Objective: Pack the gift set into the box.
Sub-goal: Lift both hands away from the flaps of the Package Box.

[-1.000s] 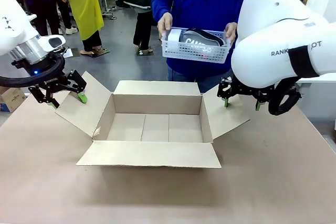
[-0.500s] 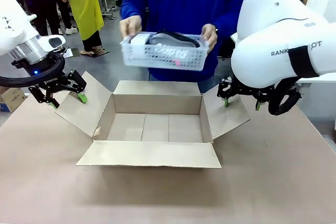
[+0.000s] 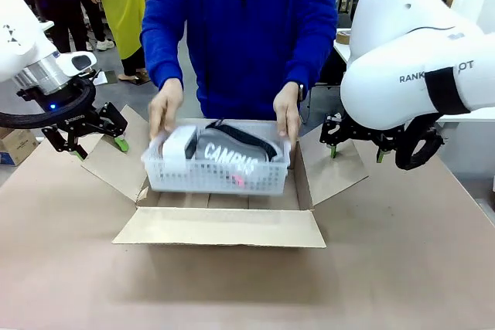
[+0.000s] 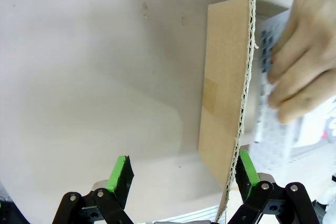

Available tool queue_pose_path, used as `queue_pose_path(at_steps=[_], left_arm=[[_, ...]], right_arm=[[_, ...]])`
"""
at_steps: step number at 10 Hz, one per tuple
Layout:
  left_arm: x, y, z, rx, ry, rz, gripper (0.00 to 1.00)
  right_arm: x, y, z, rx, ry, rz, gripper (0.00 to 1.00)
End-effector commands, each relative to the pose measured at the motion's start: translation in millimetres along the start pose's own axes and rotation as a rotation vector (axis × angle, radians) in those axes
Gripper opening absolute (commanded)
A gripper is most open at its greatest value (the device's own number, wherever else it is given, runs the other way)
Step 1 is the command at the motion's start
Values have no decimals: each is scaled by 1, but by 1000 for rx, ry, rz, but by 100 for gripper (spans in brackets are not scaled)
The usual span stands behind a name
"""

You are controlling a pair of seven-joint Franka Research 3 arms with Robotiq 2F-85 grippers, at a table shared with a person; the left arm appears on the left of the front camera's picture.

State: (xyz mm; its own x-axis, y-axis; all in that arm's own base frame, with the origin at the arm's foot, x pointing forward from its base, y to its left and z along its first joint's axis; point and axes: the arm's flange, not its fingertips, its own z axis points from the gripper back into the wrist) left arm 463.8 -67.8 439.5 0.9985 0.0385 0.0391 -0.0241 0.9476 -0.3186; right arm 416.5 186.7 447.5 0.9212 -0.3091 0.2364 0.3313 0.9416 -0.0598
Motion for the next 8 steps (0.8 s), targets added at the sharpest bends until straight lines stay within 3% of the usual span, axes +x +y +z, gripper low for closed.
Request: queue_pose_path(at_steps=[1, 8], left_arm=[[-2, 0, 2, 15, -6, 7, 100], [-2, 0, 2, 15, -6, 7, 100]], right_arm=[[3, 4, 0, -20, -25, -12, 100], [3, 4, 0, -20, -25, -12, 100]])
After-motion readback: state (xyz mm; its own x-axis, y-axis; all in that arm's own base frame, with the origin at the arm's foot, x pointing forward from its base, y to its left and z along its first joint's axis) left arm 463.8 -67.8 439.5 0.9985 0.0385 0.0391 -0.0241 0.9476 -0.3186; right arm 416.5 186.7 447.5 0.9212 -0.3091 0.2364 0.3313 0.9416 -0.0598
